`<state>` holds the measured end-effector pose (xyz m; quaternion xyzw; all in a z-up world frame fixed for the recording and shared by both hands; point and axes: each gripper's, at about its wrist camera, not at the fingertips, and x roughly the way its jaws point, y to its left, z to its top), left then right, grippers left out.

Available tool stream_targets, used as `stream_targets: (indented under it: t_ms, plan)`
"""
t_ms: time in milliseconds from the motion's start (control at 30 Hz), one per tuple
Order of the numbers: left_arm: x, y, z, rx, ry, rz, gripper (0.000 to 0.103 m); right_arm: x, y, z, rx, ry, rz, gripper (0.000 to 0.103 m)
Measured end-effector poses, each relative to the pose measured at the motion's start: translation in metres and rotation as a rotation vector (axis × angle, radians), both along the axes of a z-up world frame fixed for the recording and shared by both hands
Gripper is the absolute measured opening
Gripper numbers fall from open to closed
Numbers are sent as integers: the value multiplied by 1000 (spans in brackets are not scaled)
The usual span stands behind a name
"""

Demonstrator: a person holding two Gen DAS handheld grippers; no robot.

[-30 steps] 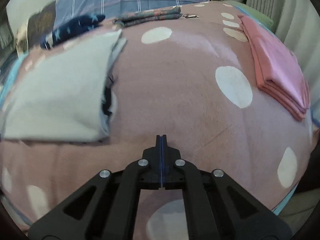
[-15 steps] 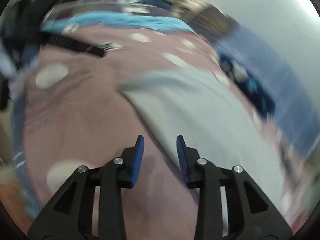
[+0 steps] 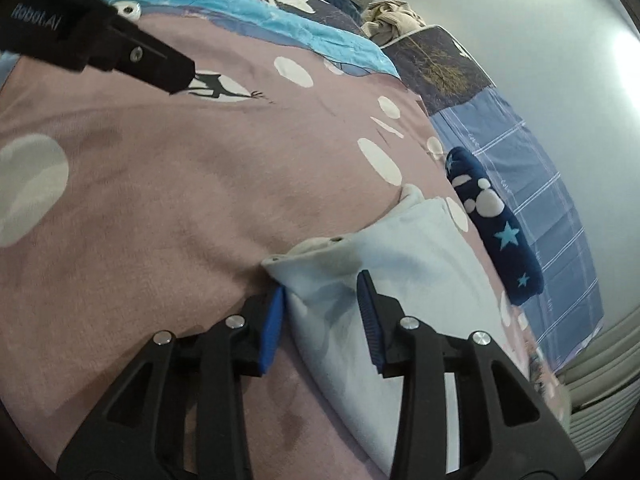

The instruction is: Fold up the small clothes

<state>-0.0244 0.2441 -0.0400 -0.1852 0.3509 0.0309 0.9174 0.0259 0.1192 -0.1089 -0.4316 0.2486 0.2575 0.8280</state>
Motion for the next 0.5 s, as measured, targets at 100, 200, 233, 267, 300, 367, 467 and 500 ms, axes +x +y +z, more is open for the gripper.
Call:
stream_targets:
  t_ms: [100,200,233,267,300,367,467,500]
  plan:
    - [5,0,-3,-13,5,-1,51,-2,-1,-1,-2,-9,17,36]
    - [9,-1,-3,-26,4,-3,51,-3,-1,0,7,2,13,36]
    - [9,-1,-3,-27,3,-5,51,-2,-1,0,12,6,11,36]
    - [10,-1,-3,-27,4,-7,51,-1,-1,0,19,9,8,36]
    - [11,-2,-4,-26,6,-7,51,1,0,1,24,11,4,36]
    - [14,-1,-4,-33,7,-5,51,6,2,1,43,12,-5,34]
    - [19,2,-5,-76,-2,-5,51,14,0,6,89,32,-33,11]
    - [22,2,-5,-103,-10,-17,52,15,-5,11,131,55,-36,10]
